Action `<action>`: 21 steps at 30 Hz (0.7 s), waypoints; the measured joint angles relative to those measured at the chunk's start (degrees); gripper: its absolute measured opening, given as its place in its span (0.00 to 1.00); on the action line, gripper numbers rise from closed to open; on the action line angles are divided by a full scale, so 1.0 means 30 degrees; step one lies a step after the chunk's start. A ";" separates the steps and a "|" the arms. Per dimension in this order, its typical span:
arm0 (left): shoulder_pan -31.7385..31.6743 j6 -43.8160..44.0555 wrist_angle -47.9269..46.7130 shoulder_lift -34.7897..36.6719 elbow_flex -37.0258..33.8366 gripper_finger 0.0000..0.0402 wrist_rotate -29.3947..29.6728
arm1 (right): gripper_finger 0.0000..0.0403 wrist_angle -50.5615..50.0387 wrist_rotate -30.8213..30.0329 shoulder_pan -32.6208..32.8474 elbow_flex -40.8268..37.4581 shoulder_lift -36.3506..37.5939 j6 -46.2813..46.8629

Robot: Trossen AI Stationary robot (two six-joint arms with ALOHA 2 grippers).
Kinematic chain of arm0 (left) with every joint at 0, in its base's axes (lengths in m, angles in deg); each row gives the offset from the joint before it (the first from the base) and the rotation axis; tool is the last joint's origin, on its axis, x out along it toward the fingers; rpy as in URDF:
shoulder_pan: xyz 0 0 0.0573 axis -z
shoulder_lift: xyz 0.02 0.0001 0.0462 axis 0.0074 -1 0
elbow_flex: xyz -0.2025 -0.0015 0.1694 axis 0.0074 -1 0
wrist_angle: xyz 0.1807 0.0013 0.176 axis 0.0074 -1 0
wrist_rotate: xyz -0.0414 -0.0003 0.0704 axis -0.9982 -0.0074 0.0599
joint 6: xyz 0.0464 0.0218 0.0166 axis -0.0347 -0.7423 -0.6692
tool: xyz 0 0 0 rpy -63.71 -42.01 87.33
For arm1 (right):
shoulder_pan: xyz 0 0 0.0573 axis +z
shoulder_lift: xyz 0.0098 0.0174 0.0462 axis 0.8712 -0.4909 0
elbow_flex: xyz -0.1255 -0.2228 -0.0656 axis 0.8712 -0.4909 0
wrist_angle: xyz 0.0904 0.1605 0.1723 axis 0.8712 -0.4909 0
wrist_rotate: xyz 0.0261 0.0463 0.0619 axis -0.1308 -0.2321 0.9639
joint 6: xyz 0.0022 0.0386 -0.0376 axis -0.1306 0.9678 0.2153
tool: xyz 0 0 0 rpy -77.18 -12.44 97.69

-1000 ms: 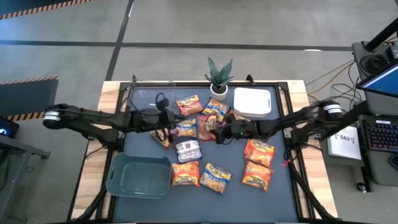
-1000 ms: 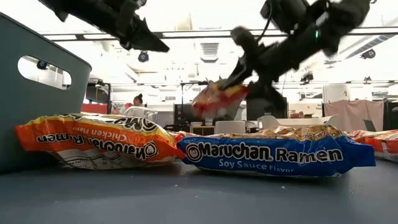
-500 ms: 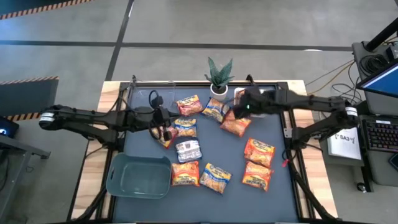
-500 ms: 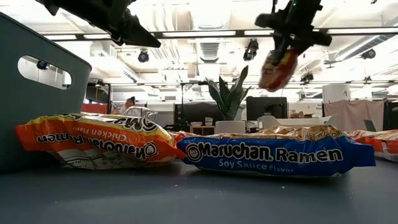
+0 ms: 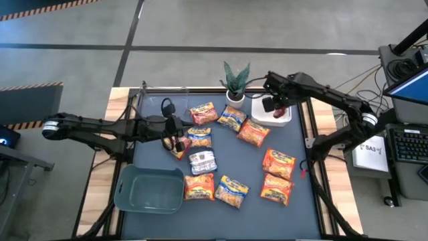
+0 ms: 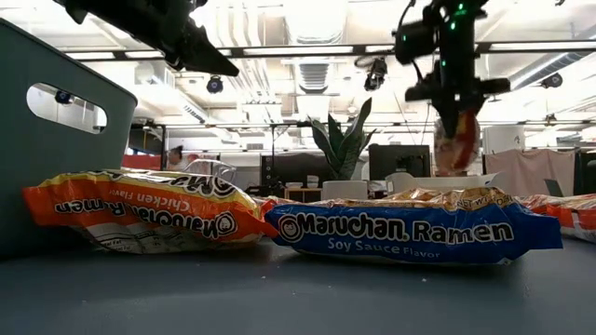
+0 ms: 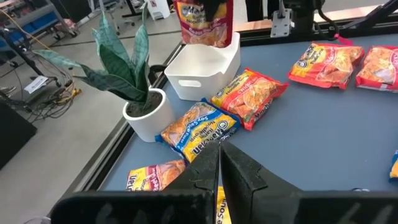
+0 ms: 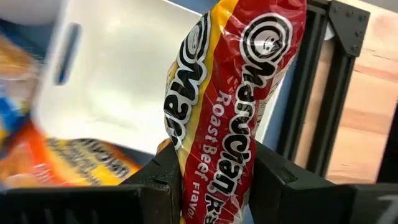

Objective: Sort Maruchan noodles
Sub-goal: Put the red noodle pack into the white bin

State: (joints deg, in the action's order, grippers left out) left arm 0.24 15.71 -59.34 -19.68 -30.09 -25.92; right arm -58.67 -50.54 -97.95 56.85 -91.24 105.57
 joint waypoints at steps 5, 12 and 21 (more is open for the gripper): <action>0.0000 0.0000 -0.0165 0.0000 0.0000 0.00 0.0007 | 0.28 0.0816 0.0326 -0.0706 -0.1038 -0.0638 -0.0572; 0.0000 0.0000 -0.0261 0.0000 0.0000 0.00 0.0022 | 0.28 0.2783 0.0329 -0.0800 -0.2560 -0.0927 -0.0569; -0.0003 0.0004 -0.0226 0.0000 0.0000 0.00 0.0036 | 0.29 0.4203 -0.1174 -0.0900 -0.4092 -0.0961 -0.0445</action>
State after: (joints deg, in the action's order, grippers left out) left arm 0.23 15.72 -60.02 -19.68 -30.09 -25.81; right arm -46.06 -54.06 -100.65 44.57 -94.12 104.23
